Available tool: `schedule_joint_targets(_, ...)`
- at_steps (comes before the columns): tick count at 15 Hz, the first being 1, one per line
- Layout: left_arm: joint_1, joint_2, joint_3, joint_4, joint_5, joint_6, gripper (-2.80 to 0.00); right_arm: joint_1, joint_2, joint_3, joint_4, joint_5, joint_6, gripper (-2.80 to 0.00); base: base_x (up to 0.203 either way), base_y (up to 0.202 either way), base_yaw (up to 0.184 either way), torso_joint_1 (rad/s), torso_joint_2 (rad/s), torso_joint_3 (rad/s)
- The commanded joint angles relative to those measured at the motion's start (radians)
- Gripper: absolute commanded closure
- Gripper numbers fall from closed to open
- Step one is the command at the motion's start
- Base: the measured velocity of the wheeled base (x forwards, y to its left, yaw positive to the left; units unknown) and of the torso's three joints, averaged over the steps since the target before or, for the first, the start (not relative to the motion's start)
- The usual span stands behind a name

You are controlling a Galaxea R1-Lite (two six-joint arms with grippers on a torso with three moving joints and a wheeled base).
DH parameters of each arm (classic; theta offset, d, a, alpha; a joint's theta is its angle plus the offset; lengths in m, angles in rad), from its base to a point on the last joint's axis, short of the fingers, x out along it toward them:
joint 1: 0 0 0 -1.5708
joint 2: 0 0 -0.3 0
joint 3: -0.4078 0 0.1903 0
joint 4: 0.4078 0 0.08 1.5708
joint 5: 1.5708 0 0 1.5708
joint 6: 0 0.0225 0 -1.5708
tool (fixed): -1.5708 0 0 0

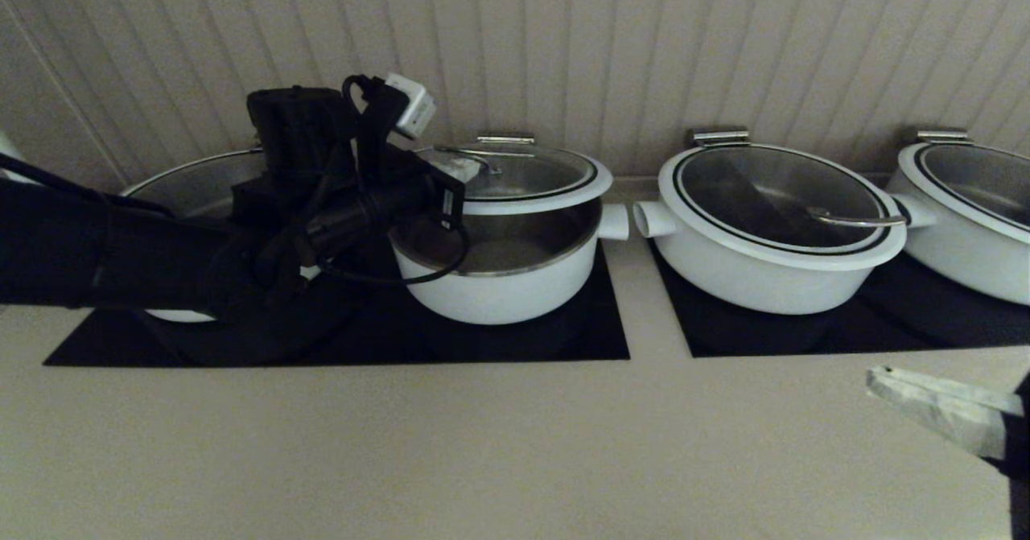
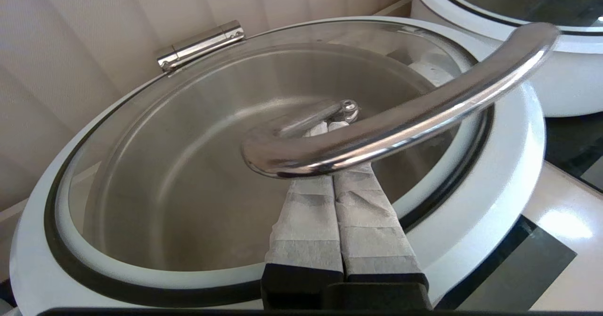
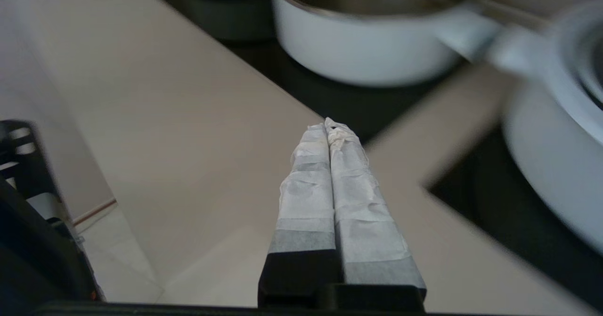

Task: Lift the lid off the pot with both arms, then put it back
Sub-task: Hold the pot lid with the right arm

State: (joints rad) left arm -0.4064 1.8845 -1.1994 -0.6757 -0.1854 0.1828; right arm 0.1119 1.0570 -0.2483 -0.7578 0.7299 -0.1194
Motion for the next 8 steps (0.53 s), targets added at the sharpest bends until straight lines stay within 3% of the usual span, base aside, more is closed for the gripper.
schedule_joint_targets(1, 0.001, 0.004, 0.000, -0.004, 0.000, 0.000, 0.00, 0.092, 0.264, -0.033, -0.169, 0.020, -0.005, 0.00, 0.000, 0.000, 0.000, 0.000, 0.00, 0.000)
schedule_joint_targets(4, 0.001, 0.005, 0.000, -0.004, 0.000, -0.001, 0.00, 0.189, 0.405, -0.110, -0.277, 0.031, -0.006, 0.00, 0.000, 0.000, 0.000, 0.000, 0.00, 0.000)
schedule_joint_targets(8, 0.001, 0.007, 0.000, -0.005, -0.002, 0.000, 0.00, 0.236, 0.540, -0.229, -0.289, 0.032, -0.010, 0.00, 0.000, 0.000, 0.000, 0.000, 0.00, 0.000)
